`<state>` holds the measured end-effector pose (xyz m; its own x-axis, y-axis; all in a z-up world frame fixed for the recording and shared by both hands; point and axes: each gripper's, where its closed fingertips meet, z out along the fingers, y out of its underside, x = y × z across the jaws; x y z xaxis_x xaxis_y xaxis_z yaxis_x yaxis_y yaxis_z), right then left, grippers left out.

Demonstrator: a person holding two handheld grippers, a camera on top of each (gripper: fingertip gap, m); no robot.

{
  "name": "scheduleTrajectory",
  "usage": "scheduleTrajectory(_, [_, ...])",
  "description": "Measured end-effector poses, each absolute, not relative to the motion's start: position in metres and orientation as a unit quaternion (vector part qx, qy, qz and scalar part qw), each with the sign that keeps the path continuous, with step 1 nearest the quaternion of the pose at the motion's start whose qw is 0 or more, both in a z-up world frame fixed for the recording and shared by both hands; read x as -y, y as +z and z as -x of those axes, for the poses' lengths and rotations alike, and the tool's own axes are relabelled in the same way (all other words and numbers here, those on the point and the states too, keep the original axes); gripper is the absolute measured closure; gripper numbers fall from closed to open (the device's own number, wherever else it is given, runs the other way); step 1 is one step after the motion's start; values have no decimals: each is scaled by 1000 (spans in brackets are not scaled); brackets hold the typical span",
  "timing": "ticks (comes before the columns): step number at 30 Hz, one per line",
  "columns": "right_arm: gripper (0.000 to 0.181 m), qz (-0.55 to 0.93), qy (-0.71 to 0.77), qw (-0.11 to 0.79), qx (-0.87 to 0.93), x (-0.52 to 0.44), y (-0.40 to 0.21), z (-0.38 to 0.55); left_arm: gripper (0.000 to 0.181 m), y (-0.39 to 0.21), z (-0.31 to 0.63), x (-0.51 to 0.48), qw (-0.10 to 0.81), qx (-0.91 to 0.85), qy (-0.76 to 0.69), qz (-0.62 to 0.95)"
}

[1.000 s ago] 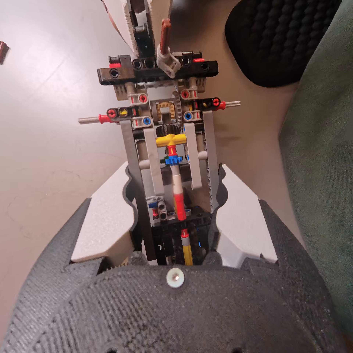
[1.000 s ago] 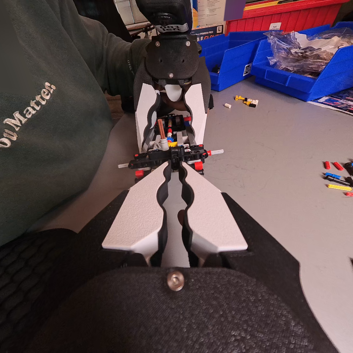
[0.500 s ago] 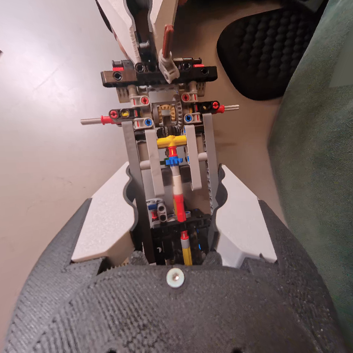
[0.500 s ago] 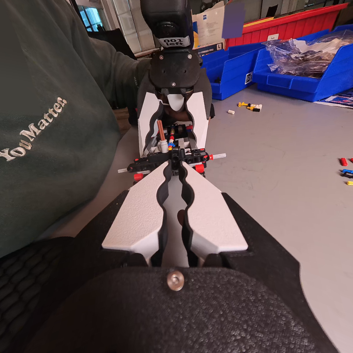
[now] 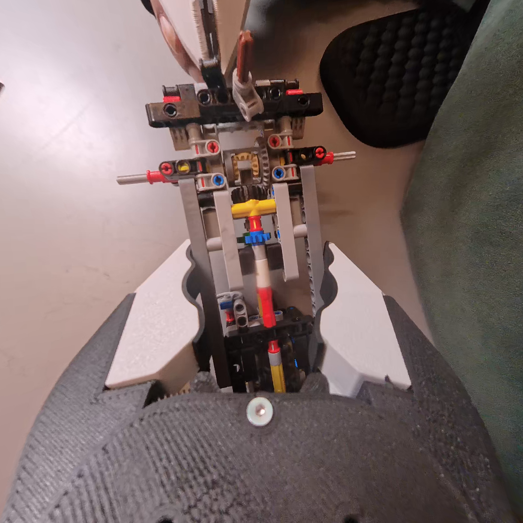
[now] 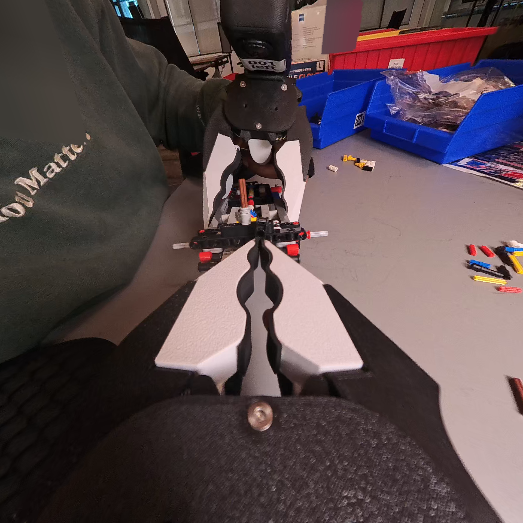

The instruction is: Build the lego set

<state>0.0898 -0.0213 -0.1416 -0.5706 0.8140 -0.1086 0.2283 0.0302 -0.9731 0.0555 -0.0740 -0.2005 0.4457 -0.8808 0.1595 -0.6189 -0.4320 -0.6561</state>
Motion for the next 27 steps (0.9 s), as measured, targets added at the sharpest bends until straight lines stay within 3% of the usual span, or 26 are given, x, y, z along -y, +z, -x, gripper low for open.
scheduleTrajectory(27, [178,360,544,252,715,36,-150,-93,94,-200,-62,82,256,-473,-268,799])
